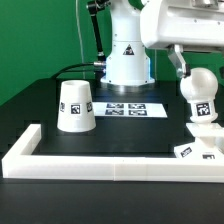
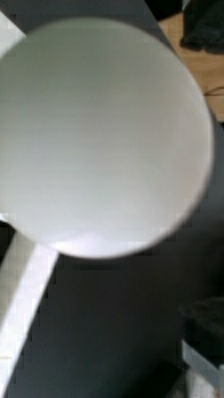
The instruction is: Assemble lamp
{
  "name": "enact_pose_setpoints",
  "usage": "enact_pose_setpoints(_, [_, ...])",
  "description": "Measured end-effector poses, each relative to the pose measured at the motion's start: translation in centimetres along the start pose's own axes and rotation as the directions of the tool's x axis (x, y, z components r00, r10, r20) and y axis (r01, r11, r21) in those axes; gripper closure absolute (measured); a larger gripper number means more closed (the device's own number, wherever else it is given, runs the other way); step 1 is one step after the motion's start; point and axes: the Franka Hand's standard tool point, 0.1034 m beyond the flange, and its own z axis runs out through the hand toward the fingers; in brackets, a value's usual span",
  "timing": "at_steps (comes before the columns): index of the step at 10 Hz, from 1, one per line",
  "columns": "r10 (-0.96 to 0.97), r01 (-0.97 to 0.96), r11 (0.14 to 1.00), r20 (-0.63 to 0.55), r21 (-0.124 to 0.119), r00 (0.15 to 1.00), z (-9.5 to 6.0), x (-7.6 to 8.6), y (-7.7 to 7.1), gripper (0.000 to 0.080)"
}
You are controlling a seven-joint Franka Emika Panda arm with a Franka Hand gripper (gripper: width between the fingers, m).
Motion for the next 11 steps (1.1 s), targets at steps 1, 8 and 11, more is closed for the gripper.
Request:
enact_pose_setpoints(1, [0.005,-0.007,1.000,0.068,0.025,0.998,-0.1,0.3,-0.4,0.0101])
enact_pose_setpoints(8, [-0.031,0.008,0.996,0.269,0.086,0.963,0.6,-0.5,1.0,0.0101])
enact_pose_setpoints(11, [-0.029,0.008,0.997,0.266,0.083,0.964,1.5,-2.0,0.4,0.0101])
